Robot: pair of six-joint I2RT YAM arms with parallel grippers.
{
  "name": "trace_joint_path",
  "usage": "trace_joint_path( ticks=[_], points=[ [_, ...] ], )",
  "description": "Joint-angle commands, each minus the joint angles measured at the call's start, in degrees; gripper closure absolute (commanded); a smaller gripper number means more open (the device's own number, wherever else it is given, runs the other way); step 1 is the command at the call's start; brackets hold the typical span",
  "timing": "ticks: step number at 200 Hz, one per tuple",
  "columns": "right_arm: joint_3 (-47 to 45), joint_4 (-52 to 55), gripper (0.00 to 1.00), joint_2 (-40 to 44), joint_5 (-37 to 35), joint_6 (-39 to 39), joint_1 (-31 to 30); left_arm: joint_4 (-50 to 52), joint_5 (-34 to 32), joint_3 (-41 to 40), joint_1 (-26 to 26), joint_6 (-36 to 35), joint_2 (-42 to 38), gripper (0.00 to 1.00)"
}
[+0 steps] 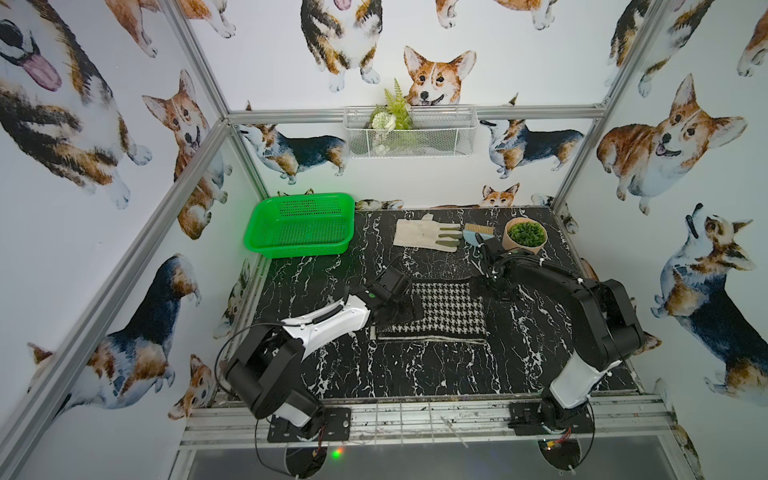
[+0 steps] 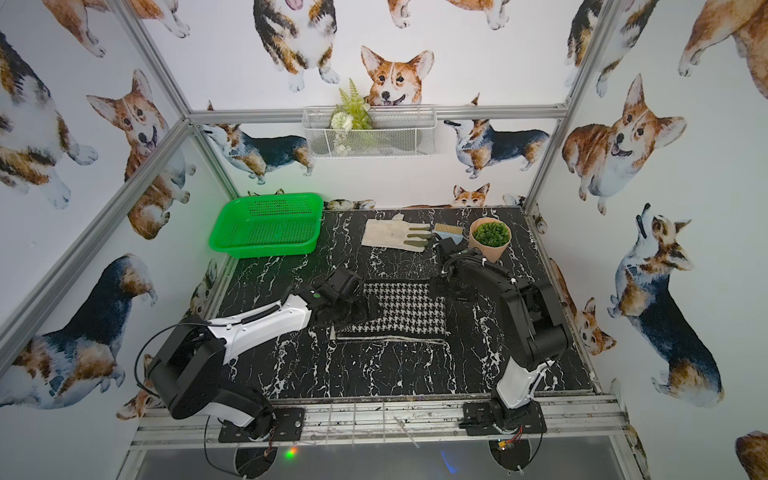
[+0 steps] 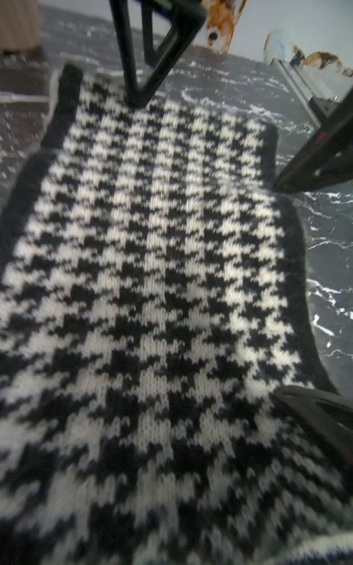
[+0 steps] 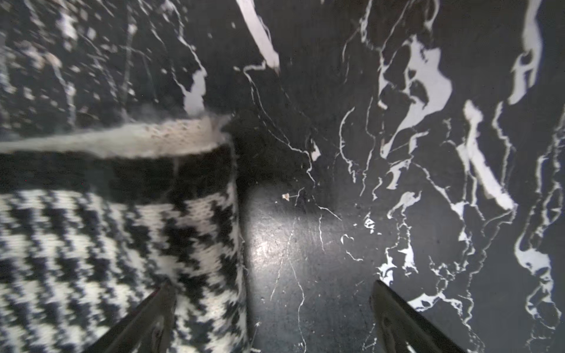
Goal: Roll up the scarf and place it into the basket
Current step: Adjust the scarf at the center of the board.
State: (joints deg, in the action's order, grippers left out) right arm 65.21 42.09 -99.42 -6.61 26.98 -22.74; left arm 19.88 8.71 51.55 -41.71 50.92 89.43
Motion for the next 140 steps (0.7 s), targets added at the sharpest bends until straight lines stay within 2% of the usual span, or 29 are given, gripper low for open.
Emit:
trace_joint_path(
  ticks=[1, 30, 53, 84, 140],
  points=[
    [-1.3, -0.1, 0.0, -1.6, -0.4, -0.6, 0.1, -1.2, -0.6, -1.0, 1.8, 1.8, 3.3, 0.0],
    [-3.9, -1.1, 0.0, -1.7, 1.9, 1.1, -0.2, 1.5, -1.9, 0.7, 6.1, -1.7, 7.8, 0.0],
    [-6.8, -2.0, 0.0, 0.5, 2.3, 3.1, -2.5, 5.2, -1.5, 6.8, 9.0, -6.4, 13.5, 0.0],
    [-9.9, -4.0, 0.0, 2.0, 3.0, 7.7, -7.7, 14.7, -4.9, 22.8, 9.6, -13.5, 24.4, 0.0],
    [-15.1, -11.6, 0.0, 3.6, 4.2, 19.4, -17.7, 29.4, -14.2, 52.3, 9.8, -20.4, 42.2, 0.01]
  ],
)
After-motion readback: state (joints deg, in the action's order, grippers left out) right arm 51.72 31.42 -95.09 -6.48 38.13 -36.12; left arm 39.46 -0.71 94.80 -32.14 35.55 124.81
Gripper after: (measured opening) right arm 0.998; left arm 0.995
